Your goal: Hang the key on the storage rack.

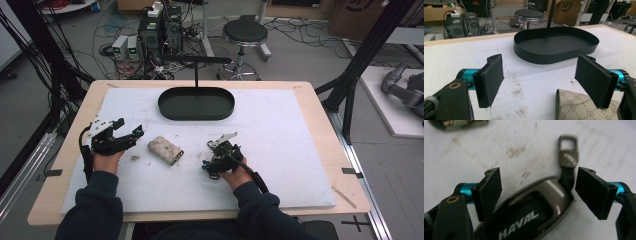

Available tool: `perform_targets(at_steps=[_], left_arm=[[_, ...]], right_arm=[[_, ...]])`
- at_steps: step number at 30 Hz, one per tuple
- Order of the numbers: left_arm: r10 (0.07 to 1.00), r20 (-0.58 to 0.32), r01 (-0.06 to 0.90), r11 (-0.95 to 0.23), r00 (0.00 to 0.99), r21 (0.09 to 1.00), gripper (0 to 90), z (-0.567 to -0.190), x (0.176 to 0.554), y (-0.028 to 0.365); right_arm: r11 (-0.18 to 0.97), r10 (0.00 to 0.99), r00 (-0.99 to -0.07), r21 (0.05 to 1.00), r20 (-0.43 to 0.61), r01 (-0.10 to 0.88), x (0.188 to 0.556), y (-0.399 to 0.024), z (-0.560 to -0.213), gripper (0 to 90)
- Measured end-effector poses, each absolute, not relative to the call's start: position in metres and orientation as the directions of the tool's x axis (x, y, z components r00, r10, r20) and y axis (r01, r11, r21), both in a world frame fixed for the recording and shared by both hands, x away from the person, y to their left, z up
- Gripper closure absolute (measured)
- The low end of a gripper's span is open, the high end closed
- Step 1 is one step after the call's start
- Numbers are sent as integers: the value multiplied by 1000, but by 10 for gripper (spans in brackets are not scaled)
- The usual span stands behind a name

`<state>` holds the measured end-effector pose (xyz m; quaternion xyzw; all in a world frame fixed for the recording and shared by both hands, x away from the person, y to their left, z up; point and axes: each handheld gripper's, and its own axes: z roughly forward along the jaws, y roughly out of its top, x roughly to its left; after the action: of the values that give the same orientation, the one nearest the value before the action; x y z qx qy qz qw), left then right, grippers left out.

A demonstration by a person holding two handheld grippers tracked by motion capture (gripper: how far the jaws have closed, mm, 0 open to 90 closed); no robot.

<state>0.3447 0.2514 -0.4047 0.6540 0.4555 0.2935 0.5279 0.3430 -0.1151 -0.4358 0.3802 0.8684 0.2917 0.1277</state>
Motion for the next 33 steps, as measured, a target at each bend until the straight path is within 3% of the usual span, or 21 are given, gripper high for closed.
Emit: perform_targets(at_steps=[5, 9, 15, 19, 22, 28, 31, 33], left_arm=[[906, -98, 286, -26, 412, 958, 229, -404, 344, 252], [906, -100, 290, -26, 411, 957, 230, -405, 345, 253], [906, -98, 288, -27, 411, 957, 231, -405, 344, 252], [906, -99, 289, -26, 410, 957, 231, -405, 345, 251], [906, -98, 291, -29, 411, 956, 231, -405, 345, 251], [906, -97, 290, -30, 412, 957, 233, -405, 345, 251], [906, -98, 292, -30, 412, 956, 233, -405, 345, 251], [905, -96, 291, -31, 414, 956, 233, -406, 345, 251]], right_arm=[[566, 717, -698, 589, -6, 576, 345, -122, -434, 306], [633, 676, -733, 573, -82, 520, 344, -131, -431, 326], [653, 681, -721, 554, -131, 516, 344, -153, -427, 347], [633, 687, -722, 556, -82, 539, 350, -171, -427, 485], [628, 679, -731, 566, -63, 534, 353, -173, -428, 475], [625, 676, -733, 584, -76, 517, 361, -170, -434, 277], [623, 673, -737, 586, -63, 519, 364, -172, -436, 251], [625, 667, -743, 584, -56, 518, 365, -172, -436, 287]])
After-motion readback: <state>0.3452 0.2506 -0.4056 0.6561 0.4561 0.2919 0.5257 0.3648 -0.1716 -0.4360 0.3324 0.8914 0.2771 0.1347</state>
